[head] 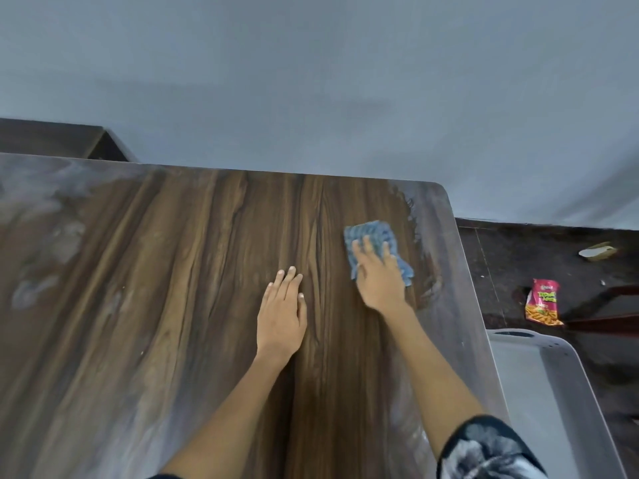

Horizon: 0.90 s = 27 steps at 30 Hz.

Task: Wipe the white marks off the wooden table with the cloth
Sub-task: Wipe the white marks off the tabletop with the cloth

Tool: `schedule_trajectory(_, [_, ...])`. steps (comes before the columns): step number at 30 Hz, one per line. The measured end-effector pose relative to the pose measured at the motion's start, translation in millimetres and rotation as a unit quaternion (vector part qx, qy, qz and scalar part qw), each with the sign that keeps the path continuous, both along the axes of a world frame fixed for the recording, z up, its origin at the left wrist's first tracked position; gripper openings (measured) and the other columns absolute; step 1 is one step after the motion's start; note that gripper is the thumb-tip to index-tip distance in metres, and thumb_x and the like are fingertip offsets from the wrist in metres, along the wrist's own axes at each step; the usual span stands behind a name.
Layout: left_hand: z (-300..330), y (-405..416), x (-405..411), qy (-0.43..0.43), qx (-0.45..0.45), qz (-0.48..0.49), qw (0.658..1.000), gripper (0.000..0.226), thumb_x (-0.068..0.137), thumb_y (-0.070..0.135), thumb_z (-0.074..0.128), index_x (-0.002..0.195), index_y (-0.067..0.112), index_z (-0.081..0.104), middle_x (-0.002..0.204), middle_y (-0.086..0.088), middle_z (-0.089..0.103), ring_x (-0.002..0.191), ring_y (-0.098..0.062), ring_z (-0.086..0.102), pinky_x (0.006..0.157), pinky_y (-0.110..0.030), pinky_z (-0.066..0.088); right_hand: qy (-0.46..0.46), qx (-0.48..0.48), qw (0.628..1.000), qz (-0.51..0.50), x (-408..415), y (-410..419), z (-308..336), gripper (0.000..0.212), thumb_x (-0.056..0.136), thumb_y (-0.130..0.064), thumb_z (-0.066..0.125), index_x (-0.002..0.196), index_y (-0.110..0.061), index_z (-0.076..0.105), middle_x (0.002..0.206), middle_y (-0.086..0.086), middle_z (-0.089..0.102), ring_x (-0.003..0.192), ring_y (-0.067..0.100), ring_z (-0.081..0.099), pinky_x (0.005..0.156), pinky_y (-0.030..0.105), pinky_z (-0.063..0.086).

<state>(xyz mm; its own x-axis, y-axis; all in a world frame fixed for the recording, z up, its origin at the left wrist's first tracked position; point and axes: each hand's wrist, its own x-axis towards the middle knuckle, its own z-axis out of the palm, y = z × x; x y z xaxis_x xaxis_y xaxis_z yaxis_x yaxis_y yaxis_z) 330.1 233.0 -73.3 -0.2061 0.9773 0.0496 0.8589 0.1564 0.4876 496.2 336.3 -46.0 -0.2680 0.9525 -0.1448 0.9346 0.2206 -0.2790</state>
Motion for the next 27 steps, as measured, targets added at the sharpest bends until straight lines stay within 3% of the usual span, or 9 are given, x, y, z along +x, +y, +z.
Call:
schedule_trajectory(5, [2,-23,0,0.012,-0.015,-0.007,1.000,0.044,0.100,0.024,0.030,0.143,0.015,0.032,0.153,0.002,0.025,0.143,-0.012,0.013,0.117,-0.028,0.008,-0.012,-0.002,0.992,0.125,2,-95,-6,0.053,0.100,-0.026,0.032,0.149,-0.031,0.015,0.158,-0.010,0.010,0.147,0.021,-0.002,0.118,0.035,0.001])
schedule_trajectory(8, [3,-34,0,0.017,-0.021,-0.012,1.000,0.045,0.100,0.024,0.028,0.144,0.015,0.029,0.154,0.003,0.022,0.144,-0.012,0.010,0.118,-0.028,0.007,0.012,-0.020,0.988,0.150,40,-127,-4,0.051,0.100,-0.026,0.033,0.149,-0.033,0.017,0.155,-0.017,0.008,0.146,0.015,-0.002,0.119,0.033,0.003])
schedule_trajectory(13, [4,-60,-1,0.012,-0.021,-0.017,1.000,0.045,0.101,0.026,0.026,0.145,0.017,0.026,0.155,0.004,0.018,0.144,-0.011,0.006,0.117,-0.026,0.003,0.029,-0.031,0.998,-0.043,95,-105,2,0.048,0.102,-0.021,0.032,0.148,-0.027,0.020,0.157,-0.008,0.012,0.147,0.023,0.002,0.119,0.039,0.009])
schedule_trajectory(17, [2,-82,0,0.024,-0.028,-0.014,0.999,0.046,0.101,0.028,0.024,0.146,0.019,0.022,0.155,0.006,0.015,0.143,-0.009,0.003,0.117,-0.026,0.002,0.002,-0.043,0.995,-0.095,61,-82,3,0.054,0.101,-0.021,0.032,0.151,-0.027,0.013,0.160,-0.004,0.004,0.147,0.028,0.001,0.119,0.044,0.011])
schedule_trajectory(22, [5,-96,2,0.012,-0.028,-0.013,0.999,0.047,0.100,0.027,0.027,0.146,0.017,0.023,0.155,0.004,0.017,0.144,-0.011,0.004,0.116,-0.026,0.002,0.003,-0.027,1.000,0.016,8,-122,0,0.052,0.101,-0.025,0.027,0.150,-0.029,0.009,0.159,-0.005,0.002,0.145,0.030,-0.009,0.119,0.043,-0.001])
schedule_trajectory(27, [5,-107,1,0.015,-0.025,-0.022,0.999,0.047,0.100,0.027,0.029,0.146,0.016,0.025,0.155,0.003,0.018,0.144,-0.012,0.006,0.115,-0.026,0.002,-0.006,-0.032,0.991,0.130,20,-206,-2,0.055,0.100,-0.030,0.030,0.150,-0.032,0.007,0.157,-0.014,-0.001,0.146,0.020,-0.013,0.118,0.037,-0.007])
